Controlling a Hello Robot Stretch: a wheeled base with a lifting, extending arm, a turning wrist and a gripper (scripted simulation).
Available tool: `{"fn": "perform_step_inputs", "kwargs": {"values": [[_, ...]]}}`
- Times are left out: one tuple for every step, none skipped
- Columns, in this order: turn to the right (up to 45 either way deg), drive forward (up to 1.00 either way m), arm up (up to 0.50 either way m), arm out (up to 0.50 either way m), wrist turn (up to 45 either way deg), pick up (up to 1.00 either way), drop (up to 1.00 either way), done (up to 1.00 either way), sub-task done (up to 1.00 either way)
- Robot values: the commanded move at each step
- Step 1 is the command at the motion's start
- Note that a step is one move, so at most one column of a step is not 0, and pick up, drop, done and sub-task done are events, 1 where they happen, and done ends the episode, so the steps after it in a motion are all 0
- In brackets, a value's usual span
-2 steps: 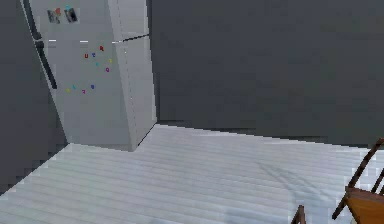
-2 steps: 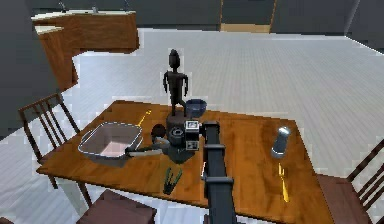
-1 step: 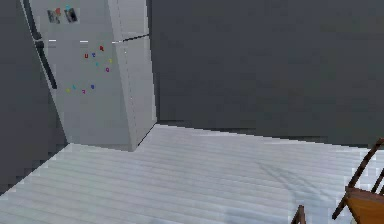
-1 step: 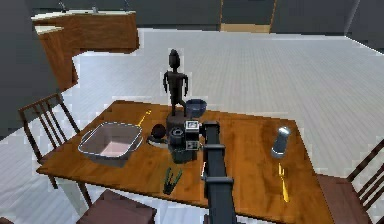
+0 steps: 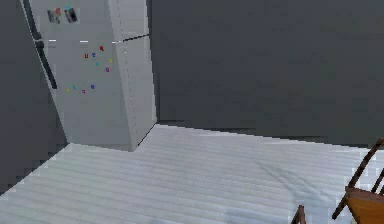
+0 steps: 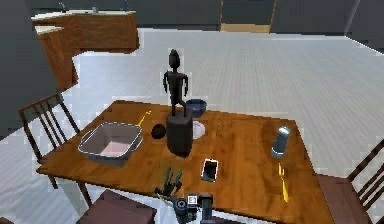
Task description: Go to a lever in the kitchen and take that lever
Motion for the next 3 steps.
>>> {"fn": "perform_step_inputs", "kwargs": {"values": [[0.0, 0.00, 0.00, 0.00, 0.0, 1.00, 0.00, 0.00, 0.00], [0.0, 0.00, 0.10, 0.00, 0.0, 0.00, 0.00, 0.00, 0.00], [0.0, 0.00, 0.00, 0.00, 0.0, 0.00, 0.00, 1.00, 0.00]]}}
